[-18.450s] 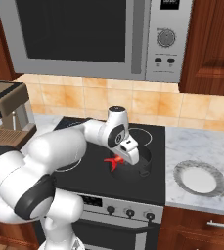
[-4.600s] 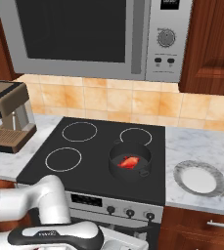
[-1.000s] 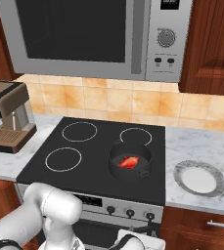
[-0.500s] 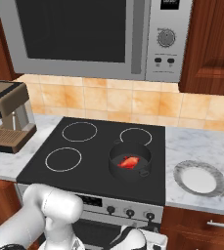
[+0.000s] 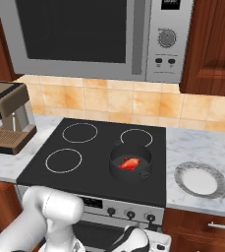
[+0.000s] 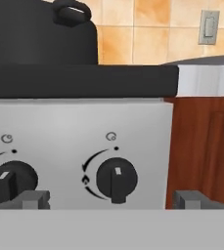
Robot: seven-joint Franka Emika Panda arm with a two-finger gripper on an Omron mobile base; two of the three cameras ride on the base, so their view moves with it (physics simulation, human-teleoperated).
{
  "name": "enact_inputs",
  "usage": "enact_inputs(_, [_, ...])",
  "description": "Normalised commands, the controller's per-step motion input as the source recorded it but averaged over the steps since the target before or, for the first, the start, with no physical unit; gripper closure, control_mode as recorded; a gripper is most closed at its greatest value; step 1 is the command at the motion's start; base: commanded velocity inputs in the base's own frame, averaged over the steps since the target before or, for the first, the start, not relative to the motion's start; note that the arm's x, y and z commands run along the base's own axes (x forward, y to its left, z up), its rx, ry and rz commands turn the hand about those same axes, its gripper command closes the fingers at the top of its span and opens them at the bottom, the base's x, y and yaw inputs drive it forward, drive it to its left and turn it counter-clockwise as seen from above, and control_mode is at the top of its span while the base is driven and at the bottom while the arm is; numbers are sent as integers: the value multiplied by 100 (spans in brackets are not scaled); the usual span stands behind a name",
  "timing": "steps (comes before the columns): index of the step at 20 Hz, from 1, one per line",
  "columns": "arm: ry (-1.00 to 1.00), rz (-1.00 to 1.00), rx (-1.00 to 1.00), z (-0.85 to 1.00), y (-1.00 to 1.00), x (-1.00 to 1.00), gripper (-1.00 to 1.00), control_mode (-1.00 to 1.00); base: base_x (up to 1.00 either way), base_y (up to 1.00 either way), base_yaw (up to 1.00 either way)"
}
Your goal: Retrieve the frozen meat and place it in the pot on a burner. Then turn the burner on.
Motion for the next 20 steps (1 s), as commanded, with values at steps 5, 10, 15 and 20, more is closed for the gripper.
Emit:
enact_inputs(5, [-7,0,0,-9,-2,5,-100,-100,0,0,0])
enact_inputs(10, [-14,0,-2,-11,0,3,-100,-100,0,0,0])
enact_inputs(15, [-5,1,-1,-6,0,6,-100,-100,0,0,0])
enact_inputs(20, [0,1,0,0,0,2,-100,-100,0,0,0])
